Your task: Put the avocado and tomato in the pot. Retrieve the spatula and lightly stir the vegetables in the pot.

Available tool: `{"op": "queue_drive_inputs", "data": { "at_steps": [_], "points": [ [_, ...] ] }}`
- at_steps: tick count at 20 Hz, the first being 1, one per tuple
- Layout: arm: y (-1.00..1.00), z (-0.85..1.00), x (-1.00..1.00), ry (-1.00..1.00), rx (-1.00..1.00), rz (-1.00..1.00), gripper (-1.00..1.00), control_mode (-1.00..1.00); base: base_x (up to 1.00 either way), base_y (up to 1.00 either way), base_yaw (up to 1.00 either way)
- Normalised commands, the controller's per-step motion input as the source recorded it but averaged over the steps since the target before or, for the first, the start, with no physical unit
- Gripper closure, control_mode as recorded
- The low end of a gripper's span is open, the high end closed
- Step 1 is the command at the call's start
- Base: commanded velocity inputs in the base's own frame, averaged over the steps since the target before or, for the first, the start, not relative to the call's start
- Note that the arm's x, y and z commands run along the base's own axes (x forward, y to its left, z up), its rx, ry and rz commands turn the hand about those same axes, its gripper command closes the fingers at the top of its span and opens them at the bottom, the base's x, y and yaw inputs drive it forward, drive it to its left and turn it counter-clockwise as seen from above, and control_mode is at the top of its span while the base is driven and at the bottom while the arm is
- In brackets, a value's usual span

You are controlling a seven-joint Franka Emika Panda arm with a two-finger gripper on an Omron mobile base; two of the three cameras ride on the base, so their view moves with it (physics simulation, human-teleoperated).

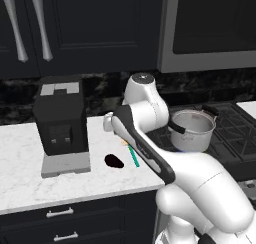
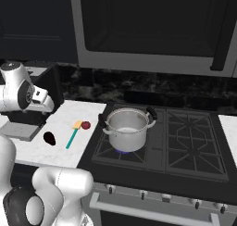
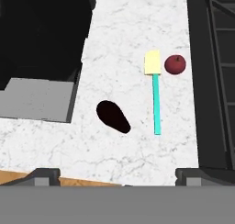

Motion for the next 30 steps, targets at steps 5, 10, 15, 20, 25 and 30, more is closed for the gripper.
{"op": "queue_drive_inputs", "data": {
  "at_steps": [5, 10, 15, 20, 25, 30],
  "points": [
    [-0.18, -0.19, -0.08, 0.0, 0.0, 0.07, -1.0, -1.0, 0.0, 0.0, 0.0],
    [-0.05, -0.25, -0.03, 0.0, 0.0, 0.18, -1.0, -1.0, 0.0, 0.0, 0.0],
    [-0.02, -0.4, 0.05, 0.03, -0.02, 0.22, -1.0, -1.0, 0.0, 0.0, 0.0],
    [0.0, -0.48, 0.18, 0.04, -0.1, 0.23, -1.0, -1.0, 0.0, 0.0, 0.0],
    [0.0, -0.44, 0.43, 0.04, -0.1, 0.16, -1.0, -1.0, 0.0, 0.0, 0.0],
    [0.0, -0.24, 0.47, 0.01, -0.01, 0.14, -1.0, -1.0, 0.0, 0.0, 0.0]
  ]
}}
